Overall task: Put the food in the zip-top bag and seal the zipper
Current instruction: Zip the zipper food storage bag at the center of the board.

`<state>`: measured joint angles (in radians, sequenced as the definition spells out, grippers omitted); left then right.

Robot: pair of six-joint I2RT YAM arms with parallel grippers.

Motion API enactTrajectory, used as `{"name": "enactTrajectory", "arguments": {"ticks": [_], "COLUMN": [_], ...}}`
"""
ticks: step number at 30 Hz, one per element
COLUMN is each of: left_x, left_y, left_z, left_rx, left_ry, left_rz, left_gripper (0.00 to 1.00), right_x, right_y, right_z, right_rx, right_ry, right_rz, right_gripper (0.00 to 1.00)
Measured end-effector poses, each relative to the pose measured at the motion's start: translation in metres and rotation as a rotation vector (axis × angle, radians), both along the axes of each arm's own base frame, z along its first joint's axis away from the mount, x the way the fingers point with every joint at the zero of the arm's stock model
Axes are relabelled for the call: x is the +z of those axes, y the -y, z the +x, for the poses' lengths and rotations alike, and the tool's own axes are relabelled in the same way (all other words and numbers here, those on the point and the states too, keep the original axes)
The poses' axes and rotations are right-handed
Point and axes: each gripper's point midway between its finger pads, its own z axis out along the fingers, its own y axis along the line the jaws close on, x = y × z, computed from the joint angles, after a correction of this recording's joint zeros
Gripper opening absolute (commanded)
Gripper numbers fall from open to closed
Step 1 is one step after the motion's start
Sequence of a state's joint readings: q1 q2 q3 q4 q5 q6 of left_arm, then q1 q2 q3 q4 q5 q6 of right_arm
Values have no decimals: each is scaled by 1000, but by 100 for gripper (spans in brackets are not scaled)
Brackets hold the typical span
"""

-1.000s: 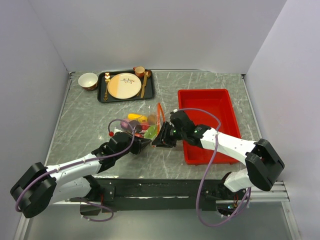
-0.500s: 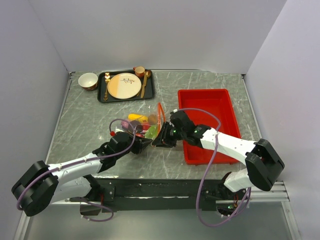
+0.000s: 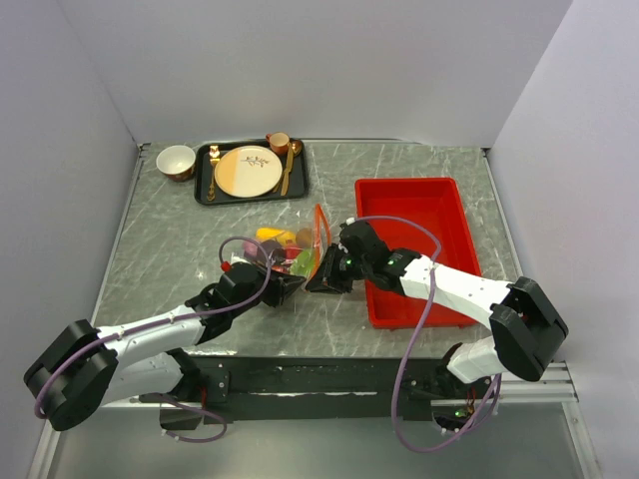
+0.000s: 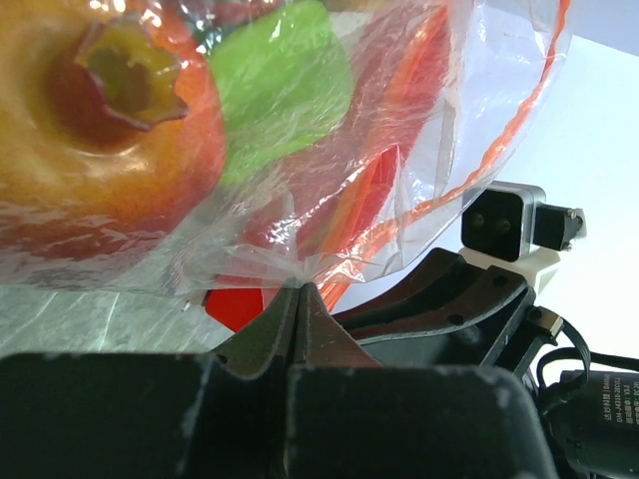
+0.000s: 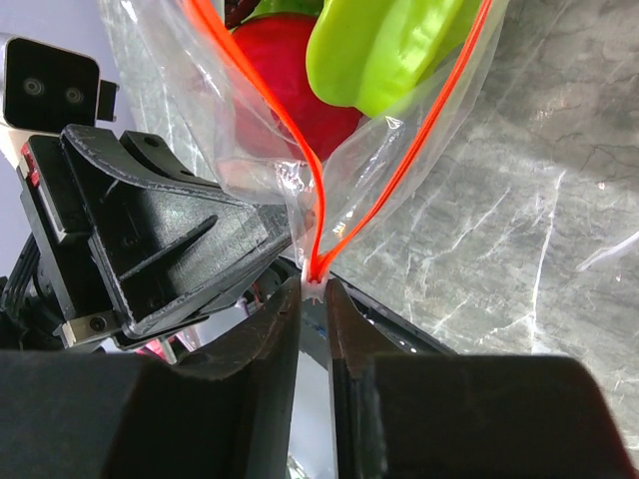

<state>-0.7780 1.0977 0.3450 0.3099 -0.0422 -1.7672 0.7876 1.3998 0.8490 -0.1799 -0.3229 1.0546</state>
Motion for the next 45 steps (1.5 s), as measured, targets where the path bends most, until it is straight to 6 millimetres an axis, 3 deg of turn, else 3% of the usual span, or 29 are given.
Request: {"name": "enactTrajectory", "arguments": {"ticks": [10, 16, 27, 41, 45], "left_x": [0, -1, 9, 2, 4], "left_y": [0, 0, 0, 15, 15], "left_z": [0, -3, -10, -18, -16], "left_rx": [1, -7, -25, -62, -58], "left_ry": [-1, -6, 18, -1, 6], "left_rz": [-3, -11, -43, -54, -62], "left_gripper": [1, 23, 25, 27, 32], "right_x": [-1, -6, 2, 16, 18], "right_y": [2, 8, 13, 19, 18], "right_z": [2, 3, 9, 10, 11], "right_rx": [-16, -52, -124, -156, -157], "right_ry": [-9, -25, -12, 26, 32], "right_rz": [-1, -5, 56, 114, 121], "right_gripper": [13, 11, 10, 11, 11]}}
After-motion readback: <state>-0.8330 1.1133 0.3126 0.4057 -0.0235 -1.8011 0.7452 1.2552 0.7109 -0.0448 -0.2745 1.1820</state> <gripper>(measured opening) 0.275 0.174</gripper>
